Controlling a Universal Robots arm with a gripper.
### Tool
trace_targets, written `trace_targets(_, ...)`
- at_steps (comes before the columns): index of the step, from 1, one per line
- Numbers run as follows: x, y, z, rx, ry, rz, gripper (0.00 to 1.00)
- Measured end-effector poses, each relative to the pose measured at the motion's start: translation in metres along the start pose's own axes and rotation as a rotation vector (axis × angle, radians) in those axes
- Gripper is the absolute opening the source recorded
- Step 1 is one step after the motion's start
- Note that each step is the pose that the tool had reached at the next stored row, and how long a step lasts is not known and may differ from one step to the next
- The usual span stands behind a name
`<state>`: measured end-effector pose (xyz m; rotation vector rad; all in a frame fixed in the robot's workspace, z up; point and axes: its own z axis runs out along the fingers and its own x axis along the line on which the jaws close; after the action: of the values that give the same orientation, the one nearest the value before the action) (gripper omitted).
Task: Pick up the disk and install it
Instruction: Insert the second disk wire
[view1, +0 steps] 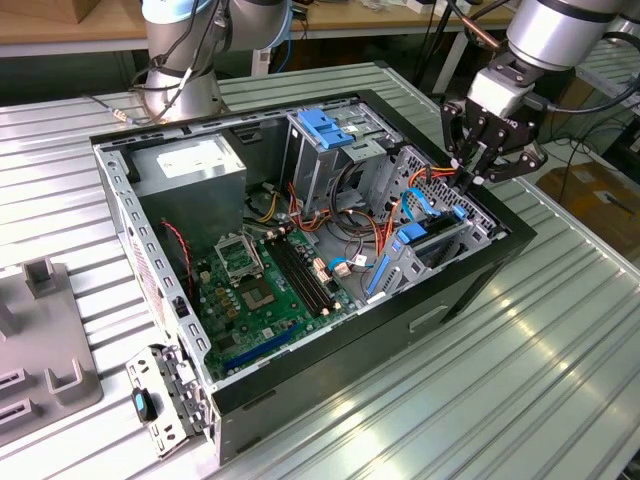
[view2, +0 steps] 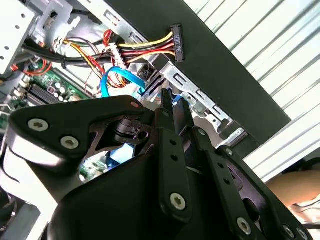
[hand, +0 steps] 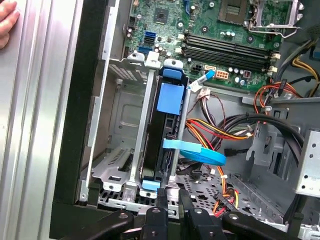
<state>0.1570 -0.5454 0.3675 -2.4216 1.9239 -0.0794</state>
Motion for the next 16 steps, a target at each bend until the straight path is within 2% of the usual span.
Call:
trace_targets(4, 0.0000, -0.0002, 0.0002, 0.0007, -0.0048, -0.068, 0.24)
trace_targets(6, 0.0000, -0.0002, 0.0003, 0.0013, -0.0088, -0.126, 0.24)
trace_targets(16, 0.0000, -0.0002, 0.0003, 0.0014, -0.0094, -0.135, 0.24)
